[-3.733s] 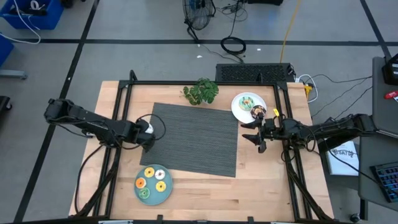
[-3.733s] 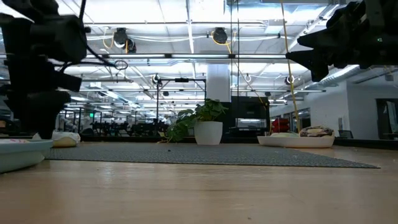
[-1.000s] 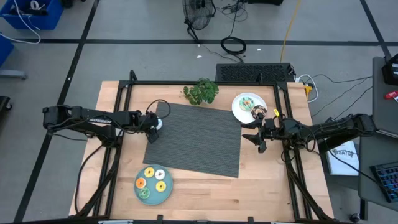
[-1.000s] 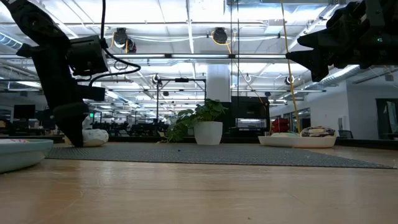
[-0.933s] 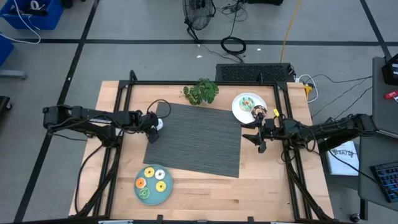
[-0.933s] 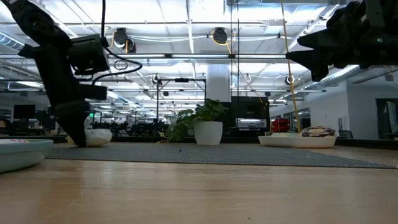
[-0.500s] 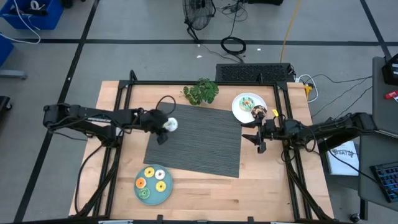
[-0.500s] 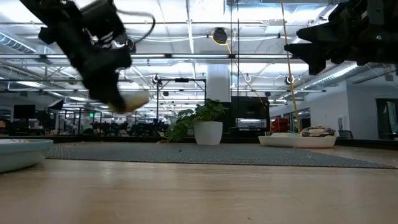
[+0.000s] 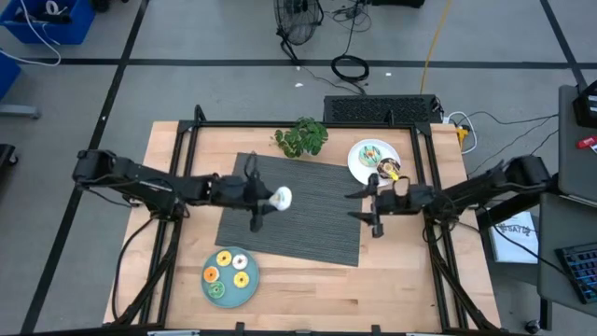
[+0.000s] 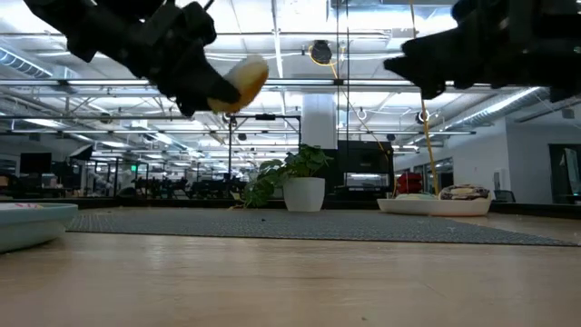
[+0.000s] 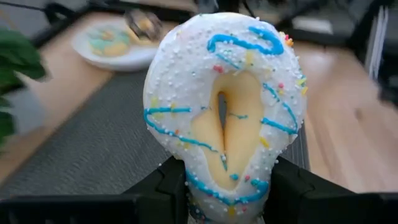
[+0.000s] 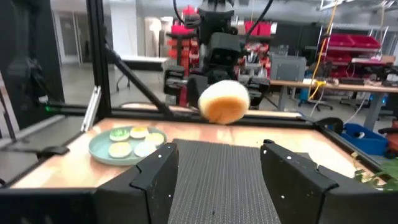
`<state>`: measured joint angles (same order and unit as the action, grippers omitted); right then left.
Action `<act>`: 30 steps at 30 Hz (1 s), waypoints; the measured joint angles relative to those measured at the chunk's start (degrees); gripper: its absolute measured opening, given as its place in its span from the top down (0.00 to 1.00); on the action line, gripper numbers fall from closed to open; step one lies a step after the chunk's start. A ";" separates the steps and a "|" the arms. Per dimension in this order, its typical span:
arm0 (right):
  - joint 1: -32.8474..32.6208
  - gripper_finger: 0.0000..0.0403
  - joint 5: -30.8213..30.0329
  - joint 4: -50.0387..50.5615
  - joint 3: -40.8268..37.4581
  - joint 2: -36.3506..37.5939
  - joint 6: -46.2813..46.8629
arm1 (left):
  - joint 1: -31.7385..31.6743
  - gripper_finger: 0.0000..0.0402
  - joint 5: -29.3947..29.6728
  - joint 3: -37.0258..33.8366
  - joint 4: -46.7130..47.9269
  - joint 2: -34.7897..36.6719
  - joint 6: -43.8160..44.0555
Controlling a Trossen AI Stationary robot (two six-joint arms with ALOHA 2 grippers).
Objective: Pick & Place donuts
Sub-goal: Put the large light blue donut on the white plate
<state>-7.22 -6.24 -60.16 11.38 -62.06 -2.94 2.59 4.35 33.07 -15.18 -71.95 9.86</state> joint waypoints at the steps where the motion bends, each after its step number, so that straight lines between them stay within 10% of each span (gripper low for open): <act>1: 0.00 0.48 0.00 0.02 1.27 -2.03 -0.19 | 0.76 0.63 0.02 -0.01 0.05 -1.10 -0.65; 17: -0.02 0.48 -3.29 6.89 22.92 -32.35 -9.90 | 5.25 0.63 9.61 14.10 12.67 -19.60 -7.92; 30: 0.02 0.45 -4.09 8.59 24.70 -36.11 -12.74 | 5.81 0.63 9.28 15.93 13.72 -20.71 -11.20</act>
<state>-7.20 -10.33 -51.57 36.07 -98.17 -15.68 8.40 13.63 48.99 -1.46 -92.66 -1.34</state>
